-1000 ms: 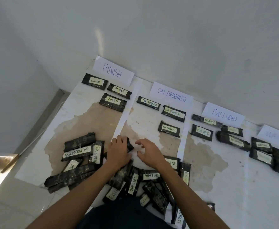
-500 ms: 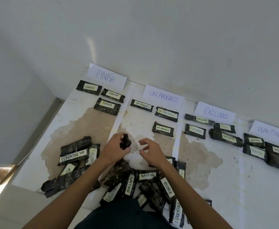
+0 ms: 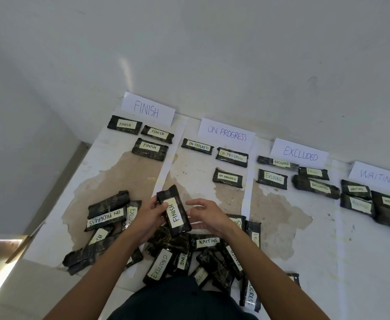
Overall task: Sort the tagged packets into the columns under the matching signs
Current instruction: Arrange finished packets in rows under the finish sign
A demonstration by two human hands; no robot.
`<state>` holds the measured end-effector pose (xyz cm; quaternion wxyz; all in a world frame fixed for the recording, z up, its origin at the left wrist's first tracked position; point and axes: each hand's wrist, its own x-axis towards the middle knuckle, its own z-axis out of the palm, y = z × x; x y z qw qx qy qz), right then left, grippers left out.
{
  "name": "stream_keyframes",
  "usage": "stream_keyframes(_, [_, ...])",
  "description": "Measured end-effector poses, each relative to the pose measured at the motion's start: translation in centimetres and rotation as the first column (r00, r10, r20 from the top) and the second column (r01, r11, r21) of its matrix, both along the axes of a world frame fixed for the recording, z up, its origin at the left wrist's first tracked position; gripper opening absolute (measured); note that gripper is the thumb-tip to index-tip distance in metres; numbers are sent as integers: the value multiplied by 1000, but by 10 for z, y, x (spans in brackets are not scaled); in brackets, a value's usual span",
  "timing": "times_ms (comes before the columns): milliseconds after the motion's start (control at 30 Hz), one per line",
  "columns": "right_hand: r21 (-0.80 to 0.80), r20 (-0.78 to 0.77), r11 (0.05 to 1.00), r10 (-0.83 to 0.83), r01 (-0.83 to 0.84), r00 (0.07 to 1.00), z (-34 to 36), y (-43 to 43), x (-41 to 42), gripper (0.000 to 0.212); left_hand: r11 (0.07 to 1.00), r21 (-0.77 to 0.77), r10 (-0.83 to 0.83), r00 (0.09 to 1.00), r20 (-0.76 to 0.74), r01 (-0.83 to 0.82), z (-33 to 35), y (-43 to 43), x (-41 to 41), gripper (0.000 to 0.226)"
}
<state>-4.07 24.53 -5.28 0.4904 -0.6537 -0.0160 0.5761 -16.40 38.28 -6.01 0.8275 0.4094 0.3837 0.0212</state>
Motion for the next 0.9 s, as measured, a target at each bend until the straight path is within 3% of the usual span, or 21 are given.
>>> stream_keyframes(100, [13, 17, 999, 45, -46, 999, 4, -4, -2, 35, 995, 69, -64, 997, -33, 66, 0, -1, 1, 26])
stream_keyframes(167, [16, 68, 996, 81, -83, 994, 6, -6, -6, 39, 960, 218, -155, 983, -104, 174, 2, -1, 3, 28])
stream_keyframes(300, [21, 128, 1000, 0, -3, 992, 5, -6, -9, 41, 728, 538, -364, 905, -221, 425, 9, 4, 8, 33])
stream_keyframes(367, [7, 163, 1000, -6, 5, 987, 5, -6, -10, 32, 599, 609, -470, 844, -259, 520, 10, 7, 12, 33])
stream_keyframes(467, [-35, 218, 999, 17, -9, 976, 4, -8, -12, 17, 493, 644, -506, 795, -334, 585, 10, 8, 16, 32])
stream_keyframes(667, [-37, 121, 972, -224, 230, 967, 4, -9, -11, 14, 516, 647, -395, 826, -402, 561, 1, 18, 7, 27])
stream_keyframes(733, [-47, 177, 977, -195, 207, 965, 4, -10, -11, 19, 581, 615, -353, 846, -399, 532, -1, 21, 2, 24])
stream_keyframes(767, [-69, 280, 988, -115, 140, 953, 4, -10, -12, 25, 599, 600, -350, 847, -400, 530, -2, 23, 0, 25])
stream_keyframes(800, [-110, 433, 994, 25, 26, 901, 5, -12, -12, 35, 604, 591, -355, 844, -401, 535, -2, 25, -2, 27])
stream_keyframes(833, [-179, 593, 976, 207, -124, 778, 6, -13, -11, 48, 601, 582, -364, 836, -411, 548, -1, 26, -3, 29])
stream_keyframes(900, [-354, 791, 850, 494, -390, 360, 6, -12, -7, 69, 604, 567, -366, 827, -426, 559, 1, 28, -4, 31])
